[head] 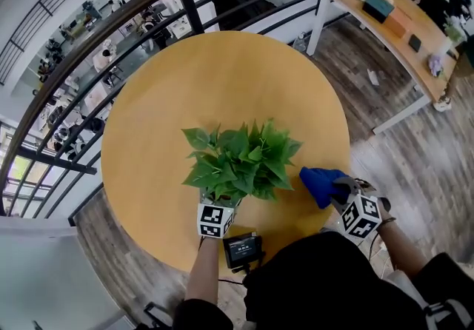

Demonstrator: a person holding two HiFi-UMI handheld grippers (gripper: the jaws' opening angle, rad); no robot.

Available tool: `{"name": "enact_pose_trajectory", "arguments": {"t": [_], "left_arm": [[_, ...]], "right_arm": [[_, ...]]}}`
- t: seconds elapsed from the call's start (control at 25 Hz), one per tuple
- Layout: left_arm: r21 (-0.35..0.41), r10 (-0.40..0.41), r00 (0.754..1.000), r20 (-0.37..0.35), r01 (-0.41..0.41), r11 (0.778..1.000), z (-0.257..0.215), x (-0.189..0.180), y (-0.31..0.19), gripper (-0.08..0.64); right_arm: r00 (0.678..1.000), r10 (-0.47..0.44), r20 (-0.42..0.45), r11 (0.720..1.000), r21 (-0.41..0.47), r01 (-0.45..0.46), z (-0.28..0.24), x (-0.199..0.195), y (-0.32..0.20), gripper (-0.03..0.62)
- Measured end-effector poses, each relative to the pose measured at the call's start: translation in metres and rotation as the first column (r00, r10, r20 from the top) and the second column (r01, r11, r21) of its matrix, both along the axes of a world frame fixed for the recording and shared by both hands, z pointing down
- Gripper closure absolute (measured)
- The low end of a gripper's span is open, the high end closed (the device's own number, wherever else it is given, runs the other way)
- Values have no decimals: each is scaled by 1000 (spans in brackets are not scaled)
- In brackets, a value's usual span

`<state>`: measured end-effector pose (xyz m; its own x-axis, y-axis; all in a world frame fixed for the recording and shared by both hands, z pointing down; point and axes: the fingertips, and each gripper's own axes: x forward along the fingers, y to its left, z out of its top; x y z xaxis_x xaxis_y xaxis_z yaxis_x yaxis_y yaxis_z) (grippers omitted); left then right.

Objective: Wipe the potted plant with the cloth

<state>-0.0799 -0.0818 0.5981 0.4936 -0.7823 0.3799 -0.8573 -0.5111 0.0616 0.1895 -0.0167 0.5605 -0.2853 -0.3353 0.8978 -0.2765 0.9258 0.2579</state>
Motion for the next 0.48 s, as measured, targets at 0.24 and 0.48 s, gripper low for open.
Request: {"name": "enact_pose_trajectory", "arguments": {"t": [0.24, 0.48], "left_arm": [[0, 1, 1000, 1, -1, 1000, -1, 0, 0, 160], [-3, 0, 1000, 3, 0, 1000, -2, 0, 1, 160]], "right_arm": [[972, 132, 193, 955, 238, -177, -98, 1, -76, 491], [961, -2, 278, 963, 258, -73, -130, -65, -75, 491]]}}
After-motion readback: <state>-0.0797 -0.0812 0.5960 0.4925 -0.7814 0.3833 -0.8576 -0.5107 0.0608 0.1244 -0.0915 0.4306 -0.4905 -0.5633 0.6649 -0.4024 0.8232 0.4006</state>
